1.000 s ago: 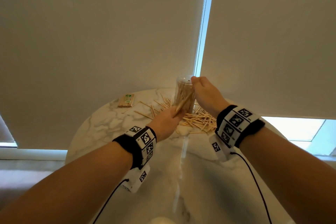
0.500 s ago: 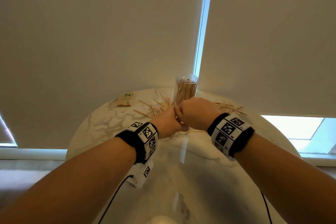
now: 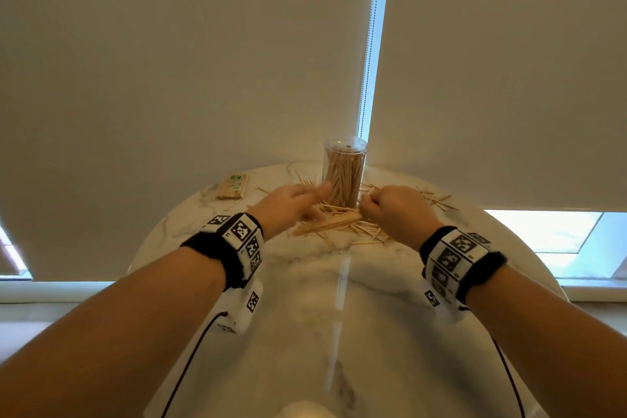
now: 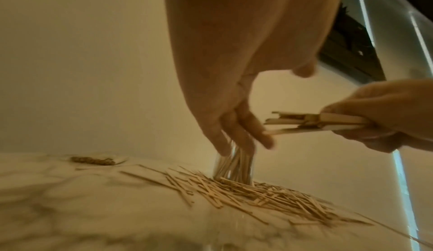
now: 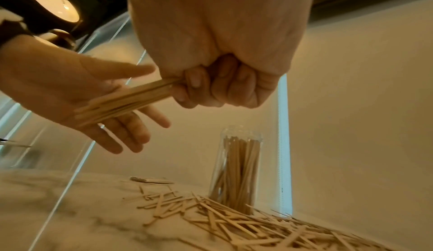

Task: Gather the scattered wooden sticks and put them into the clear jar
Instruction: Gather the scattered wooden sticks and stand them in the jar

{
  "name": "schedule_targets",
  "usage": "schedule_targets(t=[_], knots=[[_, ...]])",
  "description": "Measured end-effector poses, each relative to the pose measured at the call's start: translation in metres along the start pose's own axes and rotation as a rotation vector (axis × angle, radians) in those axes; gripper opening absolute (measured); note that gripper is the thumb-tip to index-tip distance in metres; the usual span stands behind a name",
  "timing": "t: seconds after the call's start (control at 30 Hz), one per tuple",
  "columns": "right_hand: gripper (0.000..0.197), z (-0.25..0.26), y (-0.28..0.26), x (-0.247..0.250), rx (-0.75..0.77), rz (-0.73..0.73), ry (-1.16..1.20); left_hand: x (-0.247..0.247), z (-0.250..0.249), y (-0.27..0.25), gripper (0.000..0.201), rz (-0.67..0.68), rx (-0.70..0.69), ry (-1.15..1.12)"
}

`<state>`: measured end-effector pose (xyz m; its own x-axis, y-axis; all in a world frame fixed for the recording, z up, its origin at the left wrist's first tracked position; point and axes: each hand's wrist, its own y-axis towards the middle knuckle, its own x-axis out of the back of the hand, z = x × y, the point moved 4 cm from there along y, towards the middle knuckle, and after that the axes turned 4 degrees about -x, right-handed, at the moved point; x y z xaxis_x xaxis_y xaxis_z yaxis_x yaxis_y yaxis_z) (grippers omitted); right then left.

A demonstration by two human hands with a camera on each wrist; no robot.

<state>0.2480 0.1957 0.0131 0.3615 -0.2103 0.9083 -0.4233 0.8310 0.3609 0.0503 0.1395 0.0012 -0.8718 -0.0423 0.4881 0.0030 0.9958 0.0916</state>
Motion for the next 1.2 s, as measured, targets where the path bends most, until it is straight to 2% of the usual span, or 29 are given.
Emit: schedule_targets(t=[0.07,0.13,0.2,0.27,0.37,0.5,0.6,0.7,0.83,0.93,1.0,1.03,1.1,1.2], knots=[[0.053,-0.012,-0.002,0.005,-0.09,-0.005,0.064,0.009,0.013,0.005,0.065,-0.143,0.151,-0.204],[0.054,-0.011,-0.005,0.008,-0.129,-0.016,0.156,-0.002,0.009,0.002,0.063,-0.147,0.242,-0.492],[0.053,0.002,-0.007,0.004,-0.125,-0.023,0.236,-0.02,-0.009,0.0,0.059,-0.131,0.224,-0.678],[0.051,0.015,-0.007,0.0,-0.151,-0.05,0.232,-0.033,-0.025,0.003,0.055,-0.144,0.186,-0.747],[0.054,0.016,-0.005,-0.002,-0.203,-0.063,0.238,-0.035,-0.032,0.007,0.05,-0.188,0.186,-0.675],[0.066,0.019,-0.009,0.0,-0.163,-0.025,0.234,-0.024,-0.015,0.015,0.046,-0.215,0.095,-0.288],[0.072,0.025,-0.011,0.003,-0.116,-0.013,0.135,-0.025,-0.003,0.022,0.038,-0.21,0.097,-0.369],[0.067,0.016,0.0,0.008,-0.139,-0.007,0.125,-0.024,-0.009,0.032,0.046,-0.201,0.102,-0.32],[0.061,-0.01,0.028,0.032,-0.253,-0.034,0.178,-0.006,-0.021,0.054,0.061,-0.264,0.102,-0.302],[0.056,-0.028,0.061,0.06,-0.308,-0.137,0.117,0.009,-0.016,0.08,0.046,-0.299,0.051,-0.155],[0.049,-0.036,0.088,0.073,-0.315,-0.206,0.028,0.012,-0.01,0.101,0.042,-0.268,0.048,0.008],[0.047,-0.038,0.103,0.076,-0.312,-0.226,-0.026,0.012,-0.008,0.112,0.05,-0.233,0.058,0.121],[0.044,-0.037,0.132,0.074,-0.294,-0.217,-0.158,0.008,-0.006,0.133,0.082,-0.174,0.073,0.282],[0.042,-0.025,0.171,0.062,-0.238,-0.159,-0.355,-0.002,-0.007,0.163,0.131,-0.174,0.062,0.22]])
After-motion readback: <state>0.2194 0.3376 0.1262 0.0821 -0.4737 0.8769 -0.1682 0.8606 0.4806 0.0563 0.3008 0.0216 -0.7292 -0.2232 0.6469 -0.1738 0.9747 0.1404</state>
